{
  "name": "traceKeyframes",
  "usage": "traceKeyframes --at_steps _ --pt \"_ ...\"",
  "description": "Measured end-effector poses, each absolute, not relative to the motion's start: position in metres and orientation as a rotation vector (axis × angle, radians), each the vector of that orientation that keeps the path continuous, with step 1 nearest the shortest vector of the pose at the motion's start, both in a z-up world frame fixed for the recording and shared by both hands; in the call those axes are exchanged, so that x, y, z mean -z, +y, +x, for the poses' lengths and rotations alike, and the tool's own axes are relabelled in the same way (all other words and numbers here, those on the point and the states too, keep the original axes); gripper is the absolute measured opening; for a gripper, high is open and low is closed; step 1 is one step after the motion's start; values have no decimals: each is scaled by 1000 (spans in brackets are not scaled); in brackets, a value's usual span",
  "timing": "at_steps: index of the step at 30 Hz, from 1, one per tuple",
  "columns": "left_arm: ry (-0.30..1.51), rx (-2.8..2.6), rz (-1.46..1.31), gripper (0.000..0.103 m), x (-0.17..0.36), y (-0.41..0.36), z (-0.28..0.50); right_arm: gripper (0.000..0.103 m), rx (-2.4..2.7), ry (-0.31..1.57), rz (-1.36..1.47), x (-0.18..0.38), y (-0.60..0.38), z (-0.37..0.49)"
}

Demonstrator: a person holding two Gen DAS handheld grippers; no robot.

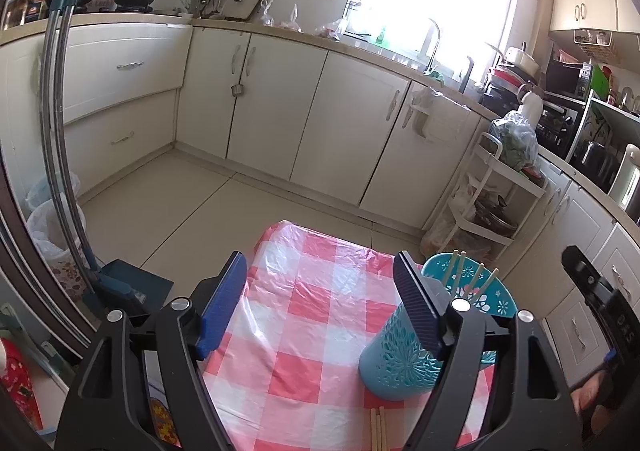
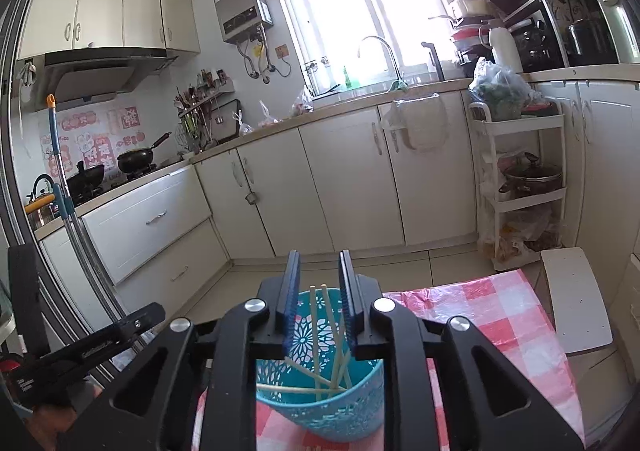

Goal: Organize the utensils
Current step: 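Lift the held chopstick into the teal basket and open the right gripper, then return the right gripper to the bundle and grasp another chopstick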

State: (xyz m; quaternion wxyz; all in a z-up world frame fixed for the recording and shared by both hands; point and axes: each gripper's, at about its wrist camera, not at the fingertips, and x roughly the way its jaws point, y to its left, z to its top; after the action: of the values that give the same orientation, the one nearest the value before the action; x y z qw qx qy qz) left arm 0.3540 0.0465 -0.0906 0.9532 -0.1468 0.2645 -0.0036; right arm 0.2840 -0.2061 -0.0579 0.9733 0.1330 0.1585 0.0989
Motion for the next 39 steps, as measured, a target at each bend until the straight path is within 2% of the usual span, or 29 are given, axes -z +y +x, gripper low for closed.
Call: traceKeyframes --at_steps 10,22,24,32,39 --pt "511 0 -268 73 86 44 346 26 -201 342 234 66 -200 230" --pt "470 -8 -203 74 78 37 337 26 -197 451 238 97 -194 224" --pt "469 -7 -197 74 77 37 336 29 -201 469 235 102 -191 224" --pt "485 -19 -180 75 81 43 334 29 -229 709 191 168 -167 235" --pt "507 -30 -190 76 85 53 335 21 -214 867 178 215 -160 251"
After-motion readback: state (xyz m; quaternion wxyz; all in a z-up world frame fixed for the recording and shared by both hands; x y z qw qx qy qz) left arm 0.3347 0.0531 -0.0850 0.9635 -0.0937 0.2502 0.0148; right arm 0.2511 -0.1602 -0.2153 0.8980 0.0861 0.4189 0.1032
